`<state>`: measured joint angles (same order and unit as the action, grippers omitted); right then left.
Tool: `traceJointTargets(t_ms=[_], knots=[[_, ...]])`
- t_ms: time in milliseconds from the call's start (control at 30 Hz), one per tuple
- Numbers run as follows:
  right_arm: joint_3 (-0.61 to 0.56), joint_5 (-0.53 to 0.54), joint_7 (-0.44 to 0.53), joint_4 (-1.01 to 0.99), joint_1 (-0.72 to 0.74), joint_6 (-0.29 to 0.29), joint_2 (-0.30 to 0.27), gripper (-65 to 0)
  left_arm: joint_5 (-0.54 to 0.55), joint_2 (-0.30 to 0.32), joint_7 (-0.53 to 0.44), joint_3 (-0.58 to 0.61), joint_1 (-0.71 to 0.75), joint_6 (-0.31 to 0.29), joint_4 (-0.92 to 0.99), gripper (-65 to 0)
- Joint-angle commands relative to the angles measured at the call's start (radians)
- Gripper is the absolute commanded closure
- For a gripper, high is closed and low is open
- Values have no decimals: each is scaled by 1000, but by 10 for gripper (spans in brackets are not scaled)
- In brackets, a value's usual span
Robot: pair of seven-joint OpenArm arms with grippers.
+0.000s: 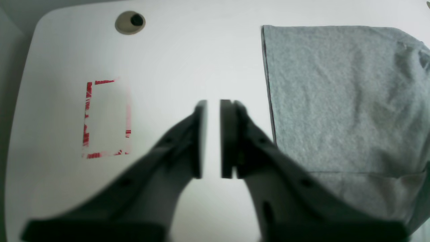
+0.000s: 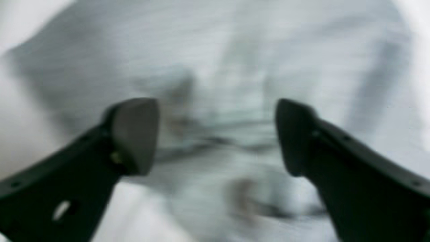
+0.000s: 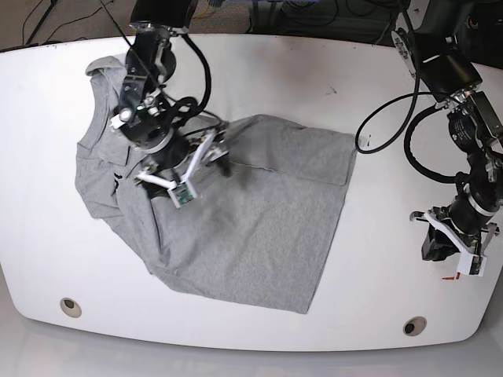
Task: Layout the t-shirt on the table in an organized manner, then fold the t-shirt properly
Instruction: 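Grasp the shirt's shoulder edge with the right gripper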
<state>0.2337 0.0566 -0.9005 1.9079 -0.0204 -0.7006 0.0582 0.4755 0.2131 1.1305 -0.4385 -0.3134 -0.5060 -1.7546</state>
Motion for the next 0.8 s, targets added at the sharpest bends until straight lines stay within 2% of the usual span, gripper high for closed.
traceJointTargets(t_ms=[0,133,267,533,767], knots=[[62,9,16,15,46,2,-44,-575,16,3,-23,0,-23,0,-14,-139],[178,9,16,-21,92,2,-83,-575,16,3,-23,-1,-17,0,-14,-157],[283,10,16,-97,136,2,-149,-577,16,1,-23,0,-16,0,-14,-157],[467,10,21,-351,234,2,-271,-577,16,1,-23,0,-10,0,-14,-157],[574,9,27,-586,311,2,-363,-575,16,1,-23,0,-10,0,-14,-156]])
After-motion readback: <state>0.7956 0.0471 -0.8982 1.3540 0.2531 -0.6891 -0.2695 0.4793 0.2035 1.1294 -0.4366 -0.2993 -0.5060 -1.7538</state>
